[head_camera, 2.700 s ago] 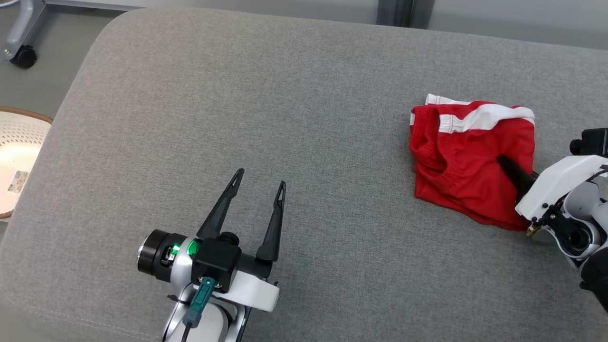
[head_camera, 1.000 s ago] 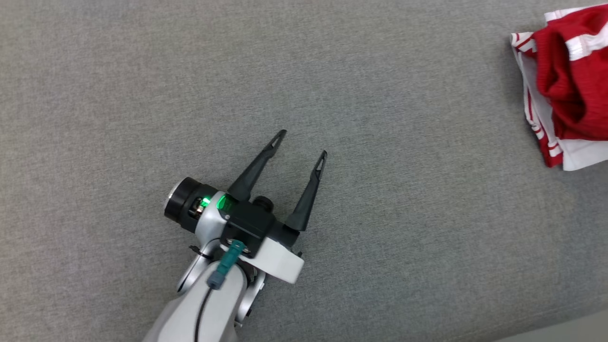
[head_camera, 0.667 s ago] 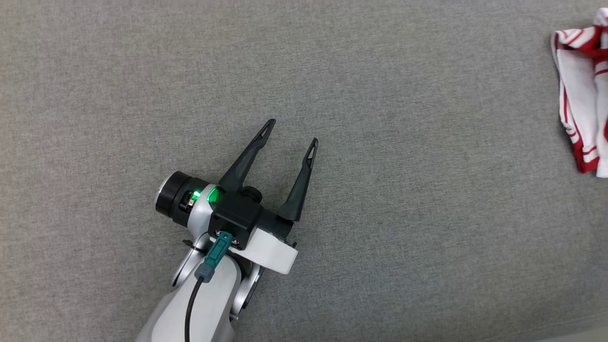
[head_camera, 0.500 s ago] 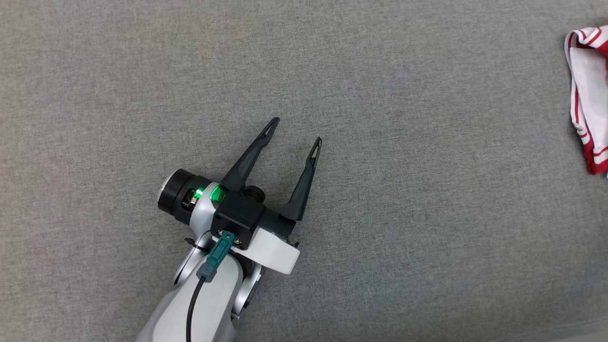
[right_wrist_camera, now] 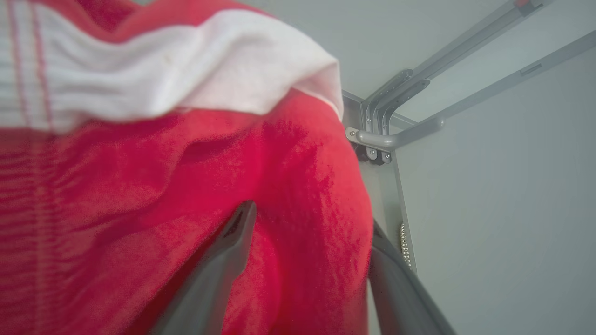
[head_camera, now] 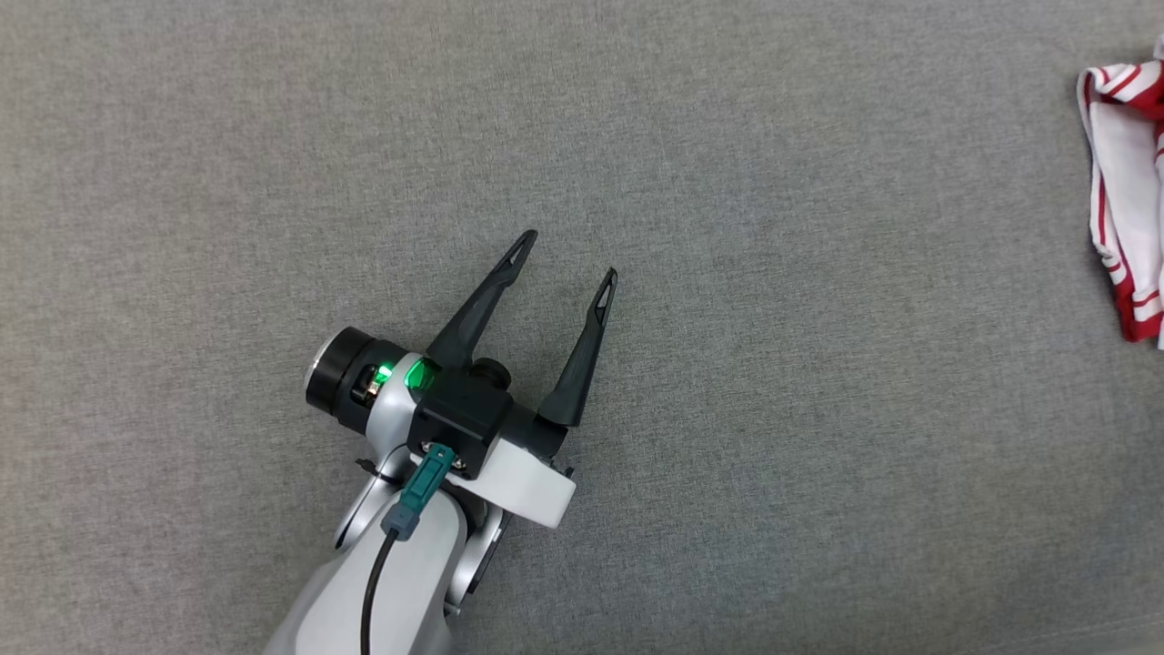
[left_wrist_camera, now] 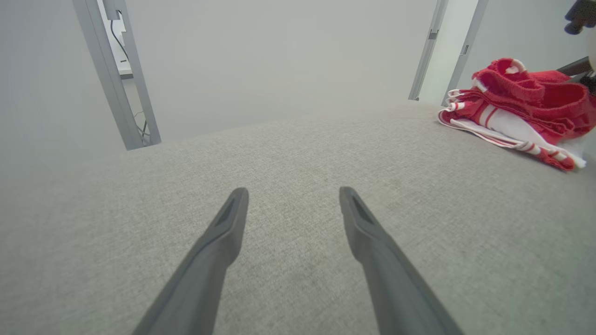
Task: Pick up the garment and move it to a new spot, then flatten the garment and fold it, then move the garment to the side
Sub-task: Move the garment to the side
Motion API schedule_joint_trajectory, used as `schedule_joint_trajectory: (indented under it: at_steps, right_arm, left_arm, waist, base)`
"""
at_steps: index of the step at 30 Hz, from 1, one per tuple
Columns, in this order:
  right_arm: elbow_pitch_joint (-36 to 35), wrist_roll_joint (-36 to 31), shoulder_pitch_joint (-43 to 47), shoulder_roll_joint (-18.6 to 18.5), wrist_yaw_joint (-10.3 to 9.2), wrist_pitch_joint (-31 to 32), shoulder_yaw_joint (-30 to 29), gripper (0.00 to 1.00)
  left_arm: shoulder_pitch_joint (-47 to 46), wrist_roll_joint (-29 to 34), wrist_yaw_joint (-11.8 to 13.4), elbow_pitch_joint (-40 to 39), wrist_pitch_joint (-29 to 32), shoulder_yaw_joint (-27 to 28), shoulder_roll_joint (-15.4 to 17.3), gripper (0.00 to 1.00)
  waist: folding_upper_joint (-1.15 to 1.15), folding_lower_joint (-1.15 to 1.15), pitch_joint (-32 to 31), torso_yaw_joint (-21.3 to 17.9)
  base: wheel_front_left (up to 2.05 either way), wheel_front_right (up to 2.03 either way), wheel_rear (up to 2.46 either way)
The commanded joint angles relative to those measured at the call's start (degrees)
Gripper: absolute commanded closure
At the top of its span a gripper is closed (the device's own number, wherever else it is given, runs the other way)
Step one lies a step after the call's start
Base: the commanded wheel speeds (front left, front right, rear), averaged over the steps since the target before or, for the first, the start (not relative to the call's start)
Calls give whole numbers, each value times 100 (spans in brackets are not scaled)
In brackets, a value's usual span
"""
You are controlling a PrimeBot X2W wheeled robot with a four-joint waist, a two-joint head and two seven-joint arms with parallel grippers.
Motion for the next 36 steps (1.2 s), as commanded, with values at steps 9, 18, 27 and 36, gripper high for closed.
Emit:
schedule_joint_trajectory:
  at_steps: [9,18,27,36]
  right_arm:
    - [398,-426,-350,-4,-5,-54,135,0]
    - [4,-367,-469,441,-5,-646,-113,0]
    - [-1926,-1030,724,759,-4,-714,-2120,0]
    - [-4186,-2367,3123,1842,-4,-703,-4730,0]
  left_arm:
    - [259,-125,68,-17,0,-19,31,0]
    - [675,-150,165,-85,0,88,31,0]
    - [1240,-85,248,-231,0,626,30,0]
    - [1750,-278,446,-553,0,1175,28,0]
  waist:
    - [0,0,-533,-8]
    - [0,0,-1336,41]
    - [0,0,-2286,242]
    - [0,0,-2886,535]
  base:
    - [0,0,0]
    - [0,0,0]
    - [0,0,0]
    - [0,0,0]
